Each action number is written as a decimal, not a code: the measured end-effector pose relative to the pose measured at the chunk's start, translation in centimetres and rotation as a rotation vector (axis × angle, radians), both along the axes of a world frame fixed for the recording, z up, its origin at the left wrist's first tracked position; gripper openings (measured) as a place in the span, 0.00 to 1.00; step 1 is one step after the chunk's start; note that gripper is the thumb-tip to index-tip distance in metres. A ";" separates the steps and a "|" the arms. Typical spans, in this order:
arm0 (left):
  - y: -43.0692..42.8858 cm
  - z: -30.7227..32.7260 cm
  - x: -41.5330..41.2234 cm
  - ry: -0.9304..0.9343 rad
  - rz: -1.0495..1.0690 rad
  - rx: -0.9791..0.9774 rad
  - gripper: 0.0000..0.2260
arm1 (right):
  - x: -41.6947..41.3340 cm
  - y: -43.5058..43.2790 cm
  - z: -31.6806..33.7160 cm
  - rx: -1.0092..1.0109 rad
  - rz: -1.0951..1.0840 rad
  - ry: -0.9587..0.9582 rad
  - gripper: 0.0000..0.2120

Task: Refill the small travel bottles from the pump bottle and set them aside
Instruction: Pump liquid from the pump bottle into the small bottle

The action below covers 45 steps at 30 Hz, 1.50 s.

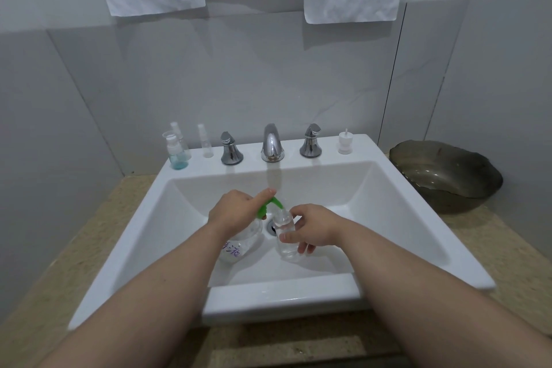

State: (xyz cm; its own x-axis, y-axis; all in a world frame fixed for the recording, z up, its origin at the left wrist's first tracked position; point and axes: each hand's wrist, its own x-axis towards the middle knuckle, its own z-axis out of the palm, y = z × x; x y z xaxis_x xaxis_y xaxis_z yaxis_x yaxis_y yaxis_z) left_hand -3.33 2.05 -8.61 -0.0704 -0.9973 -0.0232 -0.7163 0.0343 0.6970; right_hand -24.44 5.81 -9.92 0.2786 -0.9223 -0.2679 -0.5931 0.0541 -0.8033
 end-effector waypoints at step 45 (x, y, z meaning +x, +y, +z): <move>1.1 1.2 -0.3 0.127 0.073 0.013 0.25 | 0.1 0.0 0.1 -0.053 0.004 0.044 0.18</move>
State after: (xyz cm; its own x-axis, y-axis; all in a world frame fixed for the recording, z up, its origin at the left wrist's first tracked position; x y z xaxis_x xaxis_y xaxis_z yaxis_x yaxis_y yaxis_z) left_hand -3.63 3.11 -7.39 -0.0013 -0.9995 -0.0315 -0.6225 -0.0239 0.7822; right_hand -24.38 5.77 -9.79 0.2711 -0.9345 -0.2305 -0.6277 0.0100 -0.7784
